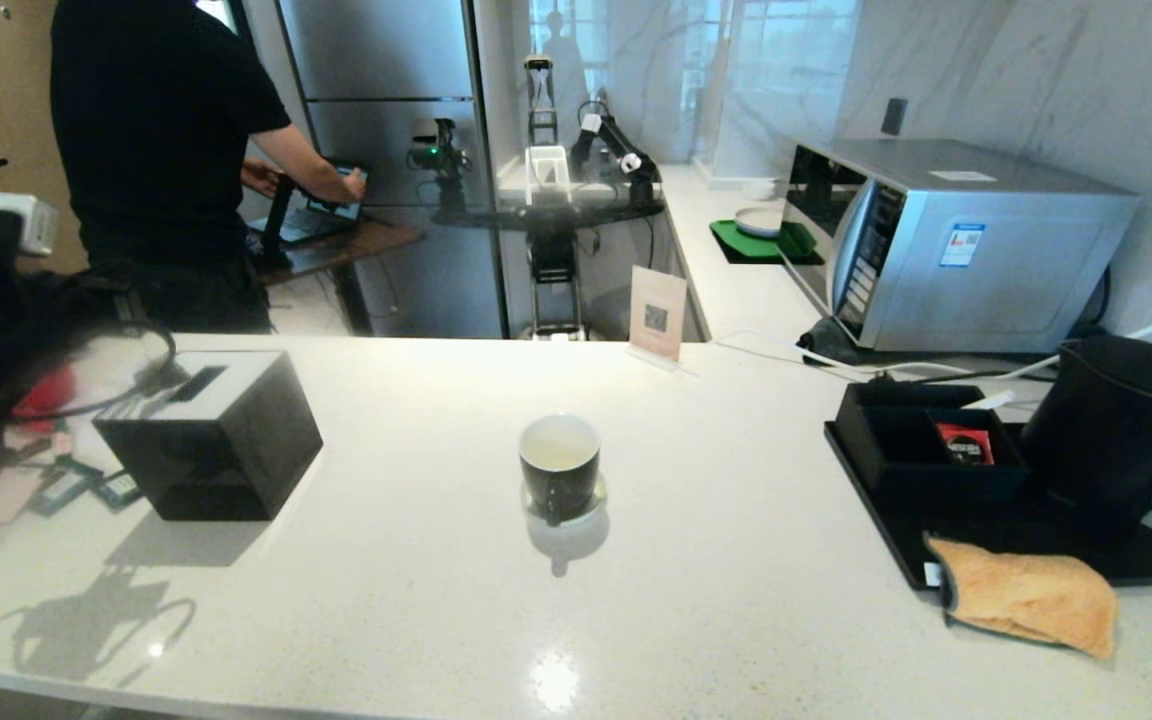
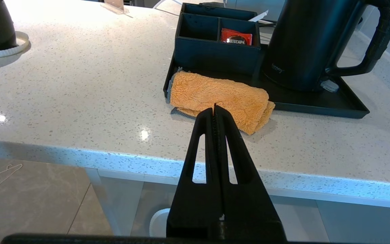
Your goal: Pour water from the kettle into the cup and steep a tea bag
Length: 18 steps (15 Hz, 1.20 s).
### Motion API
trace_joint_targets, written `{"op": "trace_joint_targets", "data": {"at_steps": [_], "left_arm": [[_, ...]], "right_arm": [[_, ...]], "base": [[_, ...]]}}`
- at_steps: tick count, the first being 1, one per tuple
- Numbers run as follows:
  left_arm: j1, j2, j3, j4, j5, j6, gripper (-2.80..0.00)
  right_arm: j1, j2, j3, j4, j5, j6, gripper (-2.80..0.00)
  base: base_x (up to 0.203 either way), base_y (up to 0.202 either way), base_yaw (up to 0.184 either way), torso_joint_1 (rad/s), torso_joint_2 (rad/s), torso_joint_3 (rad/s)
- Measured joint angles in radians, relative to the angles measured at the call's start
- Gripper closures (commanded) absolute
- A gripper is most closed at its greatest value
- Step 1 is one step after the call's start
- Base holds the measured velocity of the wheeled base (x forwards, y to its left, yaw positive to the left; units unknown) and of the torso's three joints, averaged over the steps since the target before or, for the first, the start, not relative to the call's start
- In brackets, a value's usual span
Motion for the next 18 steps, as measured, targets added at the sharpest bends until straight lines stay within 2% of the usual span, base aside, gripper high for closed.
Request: {"op": "trace_joint_targets", "data": {"at_steps": [2, 6, 10, 18], "left_arm": [[-0.001, 0.016, 0.005, 0.000, 0.015, -0.030, 0.00], [-0.007, 0.037, 0.008, -0.005, 0.060, -0.043, 0.00], [-0.031, 0.053, 0.008, -0.013, 0.113, -0.097, 0.00], [-0.034, 0.089, 0.026, -0.012, 0.119, -0.136, 0.00]], "right_arm": [[0.000, 0.000, 0.000, 0.000, 0.000, 0.000, 0.00], [0.000, 0.000, 0.000, 0.000, 0.000, 0.000, 0.00], [0.000, 0.000, 0.000, 0.000, 0.000, 0.000, 0.00], [0.000, 0.000, 0.000, 0.000, 0.000, 0.000, 0.00]], "base": [[0.000, 0.000, 0.000, 0.000, 0.00, 0.000], [0.000, 0.000, 0.000, 0.000, 0.00, 0.000], [0.000, 0.000, 0.000, 0.000, 0.00, 0.000], [0.000, 0.000, 0.000, 0.000, 0.00, 0.000]]}}
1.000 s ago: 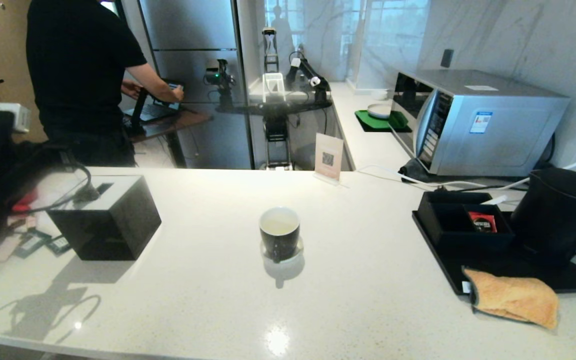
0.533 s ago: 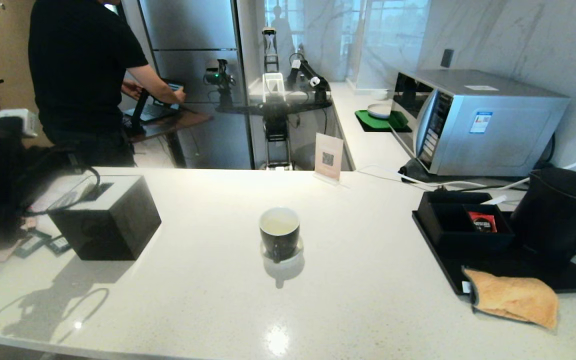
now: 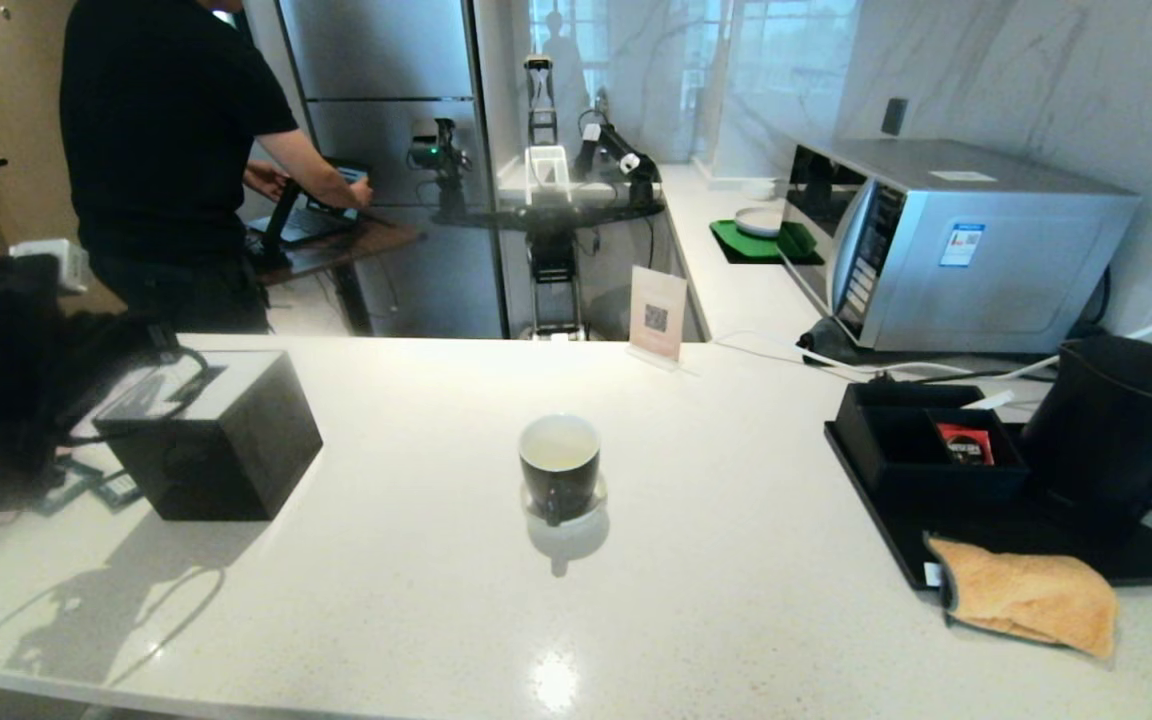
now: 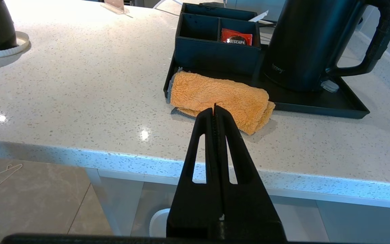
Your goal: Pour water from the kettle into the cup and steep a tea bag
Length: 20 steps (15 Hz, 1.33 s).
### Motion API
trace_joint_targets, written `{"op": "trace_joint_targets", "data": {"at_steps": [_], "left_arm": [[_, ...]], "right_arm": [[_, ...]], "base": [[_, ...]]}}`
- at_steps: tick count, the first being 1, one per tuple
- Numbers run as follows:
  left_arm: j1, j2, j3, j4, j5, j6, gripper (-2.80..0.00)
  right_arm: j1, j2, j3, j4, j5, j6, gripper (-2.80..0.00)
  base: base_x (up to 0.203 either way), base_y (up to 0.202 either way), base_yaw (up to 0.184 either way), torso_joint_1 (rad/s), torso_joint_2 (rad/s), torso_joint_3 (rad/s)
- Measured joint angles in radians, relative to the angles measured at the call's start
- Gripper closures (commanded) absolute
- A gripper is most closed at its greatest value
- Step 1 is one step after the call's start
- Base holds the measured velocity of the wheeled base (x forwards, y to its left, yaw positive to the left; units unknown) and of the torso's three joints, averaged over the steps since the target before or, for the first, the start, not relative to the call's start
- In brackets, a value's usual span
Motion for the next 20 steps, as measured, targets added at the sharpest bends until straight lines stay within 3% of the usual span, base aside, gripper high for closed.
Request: {"op": "trace_joint_targets", "data": {"at_steps": [13, 14, 20], "left_arm": [[-0.001, 0.031, 0.024, -0.002, -0.001, -0.003, 0.00], [-0.001, 0.032, 0.024, -0.002, -0.001, -0.002, -2.80], [-0.001, 0.031, 0.024, -0.004, -0.004, 0.001, -2.80]], "right_arm": [[0.000, 0.000, 0.000, 0.000, 0.000, 0.000, 0.00], [0.000, 0.000, 0.000, 0.000, 0.000, 0.000, 0.00], [0.000, 0.000, 0.000, 0.000, 0.000, 0.000, 0.00]], "base": [[0.000, 0.000, 0.000, 0.000, 0.00, 0.000], [0.000, 0.000, 0.000, 0.000, 0.00, 0.000], [0.000, 0.000, 0.000, 0.000, 0.00, 0.000]]}}
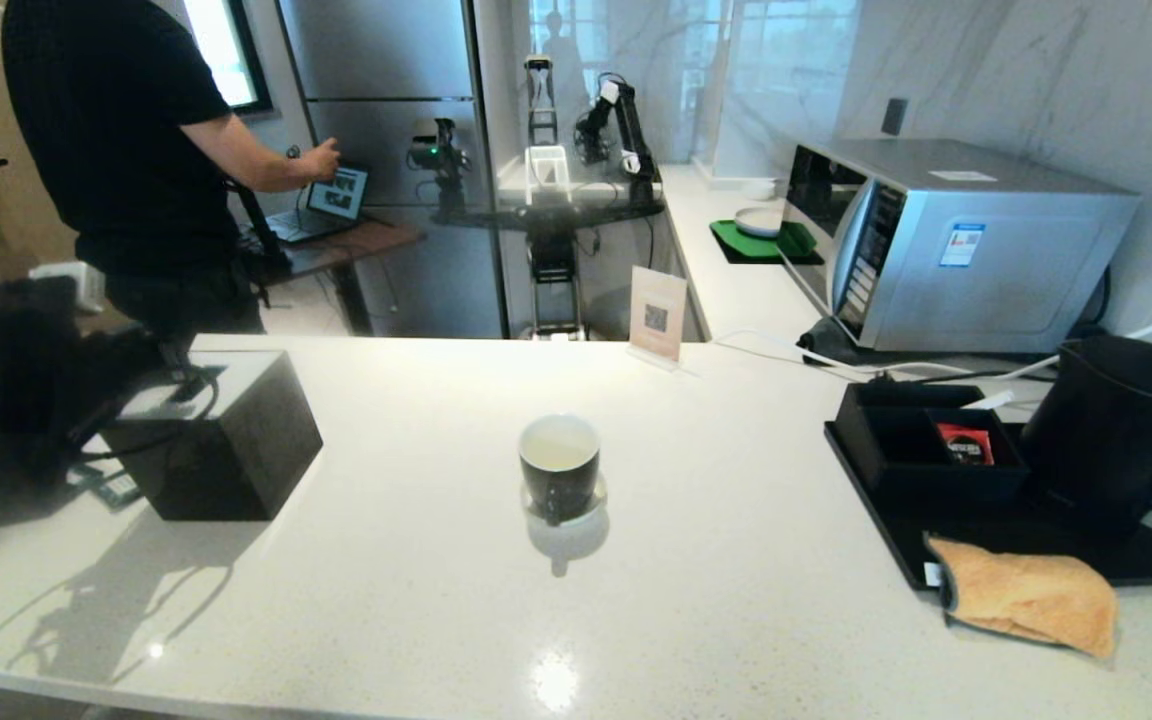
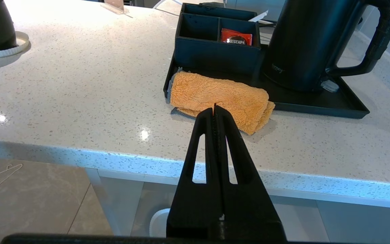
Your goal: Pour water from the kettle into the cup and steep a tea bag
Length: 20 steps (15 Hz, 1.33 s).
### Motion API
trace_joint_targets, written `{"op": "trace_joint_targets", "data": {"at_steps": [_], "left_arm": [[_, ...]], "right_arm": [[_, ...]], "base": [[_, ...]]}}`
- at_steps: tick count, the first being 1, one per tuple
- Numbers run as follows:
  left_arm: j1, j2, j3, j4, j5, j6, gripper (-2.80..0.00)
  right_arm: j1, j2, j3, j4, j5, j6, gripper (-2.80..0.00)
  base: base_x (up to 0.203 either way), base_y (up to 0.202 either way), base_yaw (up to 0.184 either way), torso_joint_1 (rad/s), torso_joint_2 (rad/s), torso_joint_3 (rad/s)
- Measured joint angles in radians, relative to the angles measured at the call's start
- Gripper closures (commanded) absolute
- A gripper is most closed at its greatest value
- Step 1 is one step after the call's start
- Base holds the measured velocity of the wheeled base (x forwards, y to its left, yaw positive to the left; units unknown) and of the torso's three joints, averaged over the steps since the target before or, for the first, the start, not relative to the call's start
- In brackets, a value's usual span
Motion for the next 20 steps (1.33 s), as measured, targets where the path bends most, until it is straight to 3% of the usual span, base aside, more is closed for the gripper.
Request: {"op": "trace_joint_targets", "data": {"at_steps": [12, 16, 20], "left_arm": [[-0.002, -0.042, 0.044, -0.001, -0.040, 0.072, -2.80], [0.000, -0.071, 0.048, -0.001, -0.106, 0.167, -2.80], [0.004, -0.092, 0.048, -0.001, -0.112, 0.189, -2.80]], "right_arm": [[0.000, 0.000, 0.000, 0.000, 0.000, 0.000, 0.00], [0.000, 0.000, 0.000, 0.000, 0.000, 0.000, 0.00], [0.000, 0.000, 0.000, 0.000, 0.000, 0.000, 0.00]], "base": [[0.000, 0.000, 0.000, 0.000, 0.00, 0.000], [0.000, 0.000, 0.000, 0.000, 0.00, 0.000], [0.000, 0.000, 0.000, 0.000, 0.00, 0.000]]}}
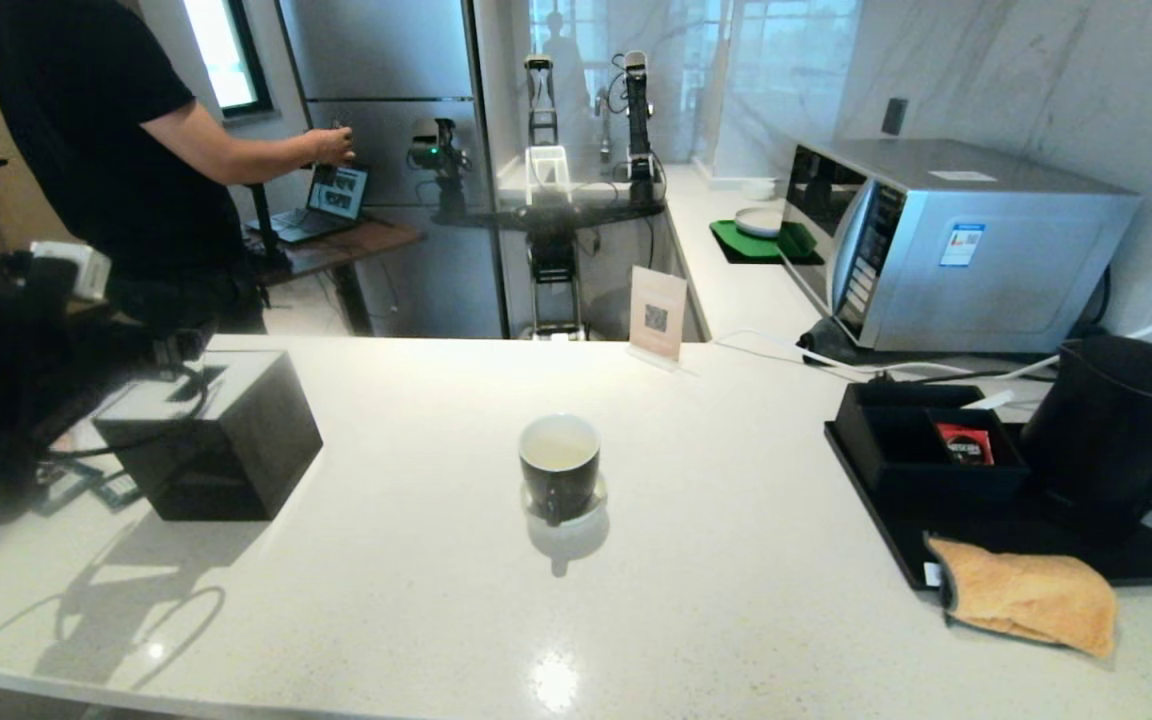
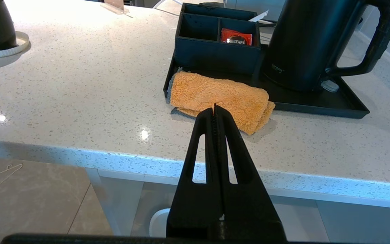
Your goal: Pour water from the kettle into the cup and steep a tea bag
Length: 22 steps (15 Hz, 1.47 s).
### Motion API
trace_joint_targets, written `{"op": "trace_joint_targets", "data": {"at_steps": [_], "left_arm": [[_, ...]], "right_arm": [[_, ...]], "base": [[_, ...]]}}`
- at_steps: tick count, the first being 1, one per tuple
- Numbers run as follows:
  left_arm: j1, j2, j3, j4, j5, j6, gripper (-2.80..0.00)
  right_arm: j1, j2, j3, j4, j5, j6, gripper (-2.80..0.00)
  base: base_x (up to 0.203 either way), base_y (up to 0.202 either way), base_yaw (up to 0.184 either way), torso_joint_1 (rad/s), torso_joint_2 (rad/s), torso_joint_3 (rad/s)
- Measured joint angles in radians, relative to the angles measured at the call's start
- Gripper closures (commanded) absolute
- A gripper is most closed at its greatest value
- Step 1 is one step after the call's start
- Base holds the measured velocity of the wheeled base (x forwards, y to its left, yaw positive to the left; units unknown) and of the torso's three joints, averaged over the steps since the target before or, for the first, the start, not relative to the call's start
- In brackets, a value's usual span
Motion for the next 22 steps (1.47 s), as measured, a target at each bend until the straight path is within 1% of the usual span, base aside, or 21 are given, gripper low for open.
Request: {"op": "trace_joint_targets", "data": {"at_steps": [6, 14, 16, 18, 22], "left_arm": [[0.038, -0.013, 0.001, 0.000, -0.002, 0.000, -2.80], [0.063, -0.047, 0.024, -0.002, -0.001, -0.007, -2.80], [0.064, -0.061, 0.042, -0.002, -0.001, -0.008, -2.80], [0.064, -0.077, 0.068, -0.028, 0.000, -0.013, -2.80], [0.061, -0.130, 0.155, -0.068, 0.004, -0.014, -2.80]], "right_arm": [[0.000, 0.000, 0.000, 0.000, 0.000, 0.000, 0.00], [0.000, 0.000, 0.000, 0.000, 0.000, 0.000, 0.00], [0.000, 0.000, 0.000, 0.000, 0.000, 0.000, 0.00], [0.000, 0.000, 0.000, 0.000, 0.000, 0.000, 0.00], [0.000, 0.000, 0.000, 0.000, 0.000, 0.000, 0.00]], "base": [[0.000, 0.000, 0.000, 0.000, 0.00, 0.000], [0.000, 0.000, 0.000, 0.000, 0.00, 0.000], [0.000, 0.000, 0.000, 0.000, 0.00, 0.000], [0.000, 0.000, 0.000, 0.000, 0.00, 0.000], [0.000, 0.000, 0.000, 0.000, 0.00, 0.000]]}}
